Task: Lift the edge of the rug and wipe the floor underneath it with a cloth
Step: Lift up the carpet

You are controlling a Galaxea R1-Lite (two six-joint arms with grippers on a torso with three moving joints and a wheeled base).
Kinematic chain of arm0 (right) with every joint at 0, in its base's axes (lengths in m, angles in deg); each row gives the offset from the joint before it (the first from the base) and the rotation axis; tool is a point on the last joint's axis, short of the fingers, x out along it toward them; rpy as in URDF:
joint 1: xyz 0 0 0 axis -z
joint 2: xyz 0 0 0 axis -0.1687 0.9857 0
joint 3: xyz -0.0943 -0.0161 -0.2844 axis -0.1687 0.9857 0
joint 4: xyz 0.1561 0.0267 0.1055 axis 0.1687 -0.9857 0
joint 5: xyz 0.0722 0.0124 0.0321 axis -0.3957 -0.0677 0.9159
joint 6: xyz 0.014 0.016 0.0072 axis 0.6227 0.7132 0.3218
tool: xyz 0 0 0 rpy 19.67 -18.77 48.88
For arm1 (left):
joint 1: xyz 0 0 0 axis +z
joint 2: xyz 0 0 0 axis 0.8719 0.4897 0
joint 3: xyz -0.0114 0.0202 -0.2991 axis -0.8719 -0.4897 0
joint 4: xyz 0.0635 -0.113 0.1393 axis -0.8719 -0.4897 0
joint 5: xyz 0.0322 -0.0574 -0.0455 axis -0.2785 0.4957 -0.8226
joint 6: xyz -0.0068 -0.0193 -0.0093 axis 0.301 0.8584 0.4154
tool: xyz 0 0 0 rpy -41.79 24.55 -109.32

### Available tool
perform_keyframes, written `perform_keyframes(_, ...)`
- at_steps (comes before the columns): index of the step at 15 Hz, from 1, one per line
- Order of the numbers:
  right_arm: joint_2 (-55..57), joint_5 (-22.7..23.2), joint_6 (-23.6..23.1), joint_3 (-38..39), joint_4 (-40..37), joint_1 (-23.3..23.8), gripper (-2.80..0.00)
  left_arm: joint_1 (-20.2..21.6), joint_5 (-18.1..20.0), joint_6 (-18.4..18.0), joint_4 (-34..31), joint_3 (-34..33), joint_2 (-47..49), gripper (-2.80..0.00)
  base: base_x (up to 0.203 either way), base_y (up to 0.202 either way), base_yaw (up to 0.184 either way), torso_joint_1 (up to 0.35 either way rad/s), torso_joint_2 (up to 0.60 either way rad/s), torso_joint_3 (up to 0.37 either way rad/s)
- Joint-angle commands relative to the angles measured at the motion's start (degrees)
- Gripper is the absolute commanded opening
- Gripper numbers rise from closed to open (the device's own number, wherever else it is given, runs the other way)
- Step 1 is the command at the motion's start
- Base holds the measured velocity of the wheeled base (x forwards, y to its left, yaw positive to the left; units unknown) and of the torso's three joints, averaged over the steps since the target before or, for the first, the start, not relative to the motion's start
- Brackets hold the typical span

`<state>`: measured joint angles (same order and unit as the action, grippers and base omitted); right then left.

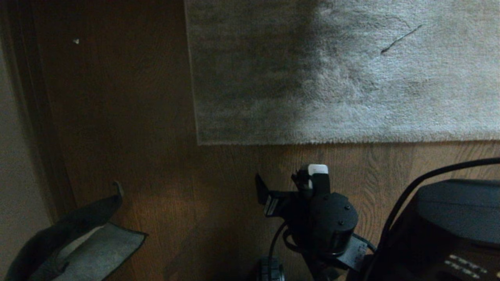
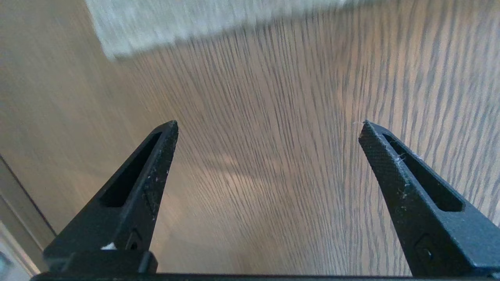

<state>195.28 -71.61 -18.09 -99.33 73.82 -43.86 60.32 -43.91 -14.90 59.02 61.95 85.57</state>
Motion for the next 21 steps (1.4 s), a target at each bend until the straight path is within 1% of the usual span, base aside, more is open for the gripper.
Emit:
perform_keyframes(1,2.77,-0.26,0.17,-0.44,2.78,0.03,0.00,0.00,-0.04,0.05,0.02,-0.06,0.00,-2.80,0.000,0.000,0.000,0.000,0.00,0.000)
perform_keyframes(6,4.70,-0.34,0.09,-4.66,2.78,1.00,0.00,0.00,-0.04,0.05,0.02,0.01,0.00,-2.80,0.000,0.000,0.000,0.000,0.00,0.000)
perform_keyframes(9,6.00,-0.35,0.00,-7.59,2.78,2.90,0.00,0.00,-0.04,0.05,0.02,0.01,0.00,-2.80,0.000,0.000,0.000,0.000,0.00,0.000)
perform_keyframes(13,7.52,-0.28,-0.58,-13.83,2.78,5.12,0.00,0.00,-0.04,0.05,0.02,-0.06,0.00,-2.80,0.000,0.000,0.000,0.000,0.00,0.000)
perform_keyframes(19,8.13,-0.10,-3.81,-21.47,2.78,6.93,0.00,0.00,-0.04,0.05,0.02,0.01,0.00,-2.80,0.000,0.000,0.000,0.000,0.00,0.000)
perform_keyframes(21,8.24,-0.09,-3.96,-21.80,2.78,7.08,0.00,0.00,-0.04,0.11,0.02,0.01,0.00,-2.80,0.000,0.000,0.000,0.000,0.00,0.000)
